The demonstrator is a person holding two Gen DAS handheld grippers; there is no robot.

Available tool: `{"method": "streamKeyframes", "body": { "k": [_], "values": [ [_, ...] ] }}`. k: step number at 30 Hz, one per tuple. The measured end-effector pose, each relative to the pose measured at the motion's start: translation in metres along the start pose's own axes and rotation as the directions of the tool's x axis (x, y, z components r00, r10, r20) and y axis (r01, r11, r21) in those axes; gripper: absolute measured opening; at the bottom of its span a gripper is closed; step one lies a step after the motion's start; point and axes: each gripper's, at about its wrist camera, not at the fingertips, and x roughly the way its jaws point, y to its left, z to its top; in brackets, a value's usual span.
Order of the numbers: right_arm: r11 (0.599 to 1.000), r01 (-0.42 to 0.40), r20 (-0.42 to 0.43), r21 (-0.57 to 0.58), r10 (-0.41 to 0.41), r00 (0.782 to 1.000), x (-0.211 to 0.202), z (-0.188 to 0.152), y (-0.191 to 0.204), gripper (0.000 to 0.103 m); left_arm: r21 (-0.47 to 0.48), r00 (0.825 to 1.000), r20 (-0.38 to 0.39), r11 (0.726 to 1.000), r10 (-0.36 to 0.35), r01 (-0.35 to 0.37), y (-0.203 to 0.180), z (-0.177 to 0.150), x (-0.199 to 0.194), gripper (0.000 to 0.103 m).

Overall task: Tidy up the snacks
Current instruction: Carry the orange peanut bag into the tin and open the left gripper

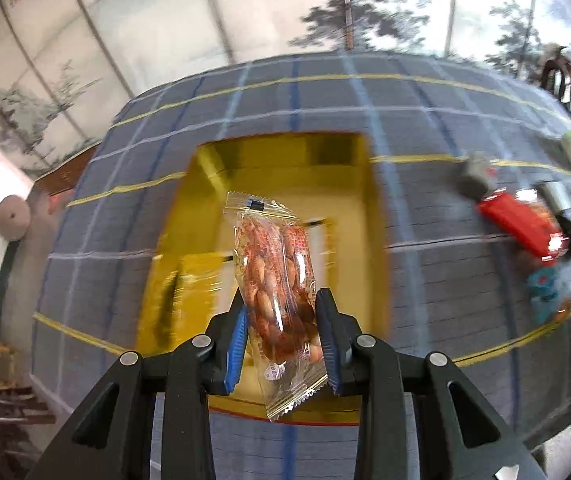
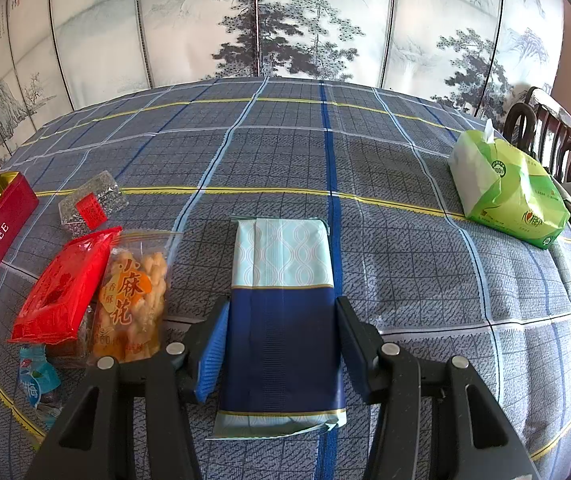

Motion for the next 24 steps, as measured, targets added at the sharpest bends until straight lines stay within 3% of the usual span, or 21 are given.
{"method": "streamKeyframes", "body": {
  "k": [10, 24],
  "values": [
    [1.000, 0.002, 0.000, -0.002, -0.002, 1.000, 0.000, 0.000, 0.000, 0.053, 0.003, 0.995, -0.073, 0.998, 0.061, -0.061, 0.045, -0.010, 0.033, 0.029],
    [1.000, 0.002, 0.000, -0.002, -0.002, 1.000, 0.000, 0.000, 0.001, 0.053, 0.057, 0.995, -0.066, 0.996, 0.075, -0.071, 0.049, -0.020, 0.041, 0.034]
  ]
}}
